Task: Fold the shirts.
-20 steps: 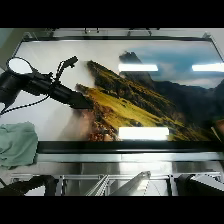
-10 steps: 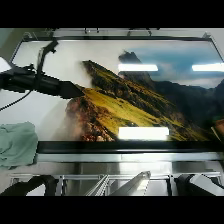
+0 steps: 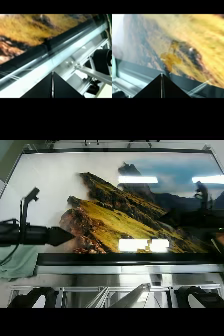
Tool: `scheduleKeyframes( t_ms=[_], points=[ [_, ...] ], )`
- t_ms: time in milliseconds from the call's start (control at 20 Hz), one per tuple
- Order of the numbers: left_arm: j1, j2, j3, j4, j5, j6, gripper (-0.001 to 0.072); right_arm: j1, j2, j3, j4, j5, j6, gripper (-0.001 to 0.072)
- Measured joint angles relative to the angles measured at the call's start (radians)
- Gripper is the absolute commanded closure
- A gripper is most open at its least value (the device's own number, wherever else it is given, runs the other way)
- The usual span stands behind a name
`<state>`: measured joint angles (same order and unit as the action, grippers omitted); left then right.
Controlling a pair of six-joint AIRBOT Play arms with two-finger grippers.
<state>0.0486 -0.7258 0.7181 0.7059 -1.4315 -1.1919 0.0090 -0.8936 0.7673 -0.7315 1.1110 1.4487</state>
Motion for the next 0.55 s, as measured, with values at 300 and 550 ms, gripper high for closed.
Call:
scheduleKeyframes(
  t_ms=[300,550],
  points=[
    [0.003,0.101,-0.122,0.000,0.014,-0.020,0.0698,0.127,0.003,-0.066,0.033,-0.110,-0.010,0.0691],
    [0.003,0.119,-0.138,0.000,0.032,-0.021,0.0698,0.143,0.002,-0.074,0.038,-0.130,-0.013,0.0691]
  ],
)
